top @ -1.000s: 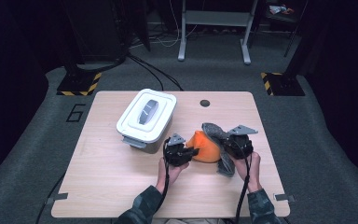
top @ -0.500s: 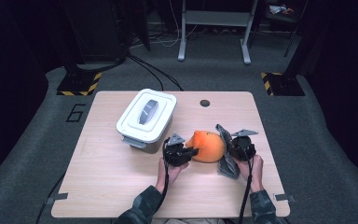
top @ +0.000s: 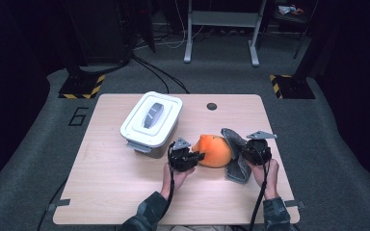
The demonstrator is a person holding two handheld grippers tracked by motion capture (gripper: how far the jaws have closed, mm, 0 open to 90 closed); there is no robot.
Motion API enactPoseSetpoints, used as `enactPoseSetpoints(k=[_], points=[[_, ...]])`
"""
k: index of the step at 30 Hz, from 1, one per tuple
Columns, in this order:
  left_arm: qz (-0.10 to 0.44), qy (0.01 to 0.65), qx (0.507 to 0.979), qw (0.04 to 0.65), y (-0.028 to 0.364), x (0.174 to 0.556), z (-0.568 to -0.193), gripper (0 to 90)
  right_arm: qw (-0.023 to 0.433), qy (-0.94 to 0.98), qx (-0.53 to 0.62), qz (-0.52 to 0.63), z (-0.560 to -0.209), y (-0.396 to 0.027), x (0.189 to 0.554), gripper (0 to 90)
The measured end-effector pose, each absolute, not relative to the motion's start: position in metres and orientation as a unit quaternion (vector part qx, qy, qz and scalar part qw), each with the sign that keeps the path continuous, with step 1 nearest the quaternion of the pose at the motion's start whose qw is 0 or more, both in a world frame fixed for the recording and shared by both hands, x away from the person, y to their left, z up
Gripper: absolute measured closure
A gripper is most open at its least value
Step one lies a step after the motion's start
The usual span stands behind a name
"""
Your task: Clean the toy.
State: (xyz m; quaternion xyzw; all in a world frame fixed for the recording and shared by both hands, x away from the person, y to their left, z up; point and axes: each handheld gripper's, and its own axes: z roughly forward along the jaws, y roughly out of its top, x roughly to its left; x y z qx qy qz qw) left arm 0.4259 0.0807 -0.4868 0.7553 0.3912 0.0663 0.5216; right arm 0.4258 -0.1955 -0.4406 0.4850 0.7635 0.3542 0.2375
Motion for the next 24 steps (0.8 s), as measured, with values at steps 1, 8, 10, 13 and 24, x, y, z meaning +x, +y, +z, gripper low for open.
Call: enactPoseSetpoints(k=[1, 8, 10, 13, 24], points=[[0.066, 0.391, 0.756, 0.521, 0.081, 0.426, -0.487, 80.4, 0.239, 0.766, 0.475, 0.361, -0.434, -0.193, 0.423, 81.2], [0.067, 0.388, 0.757, 0.522, 0.079, 0.425, -0.485, 80.2, 0.248, 0.779, 0.423, 0.391, -0.407, -0.16, 0.412, 81.1], [0.067, 0.388, 0.757, 0.521, 0.079, 0.425, -0.485, 80.1, 0.245, 0.784, 0.413, 0.393, -0.406, -0.151, 0.412, 81.0], [0.067, 0.388, 0.758, 0.52, 0.079, 0.425, -0.485, 80.1, 0.236, 0.79, 0.399, 0.402, -0.407, -0.141, 0.414, 80.9], [0.066, 0.387, 0.758, 0.52, 0.078, 0.425, -0.485, 80.0, 0.243, 0.802, 0.393, 0.379, -0.419, -0.128, 0.42, 81.0]])
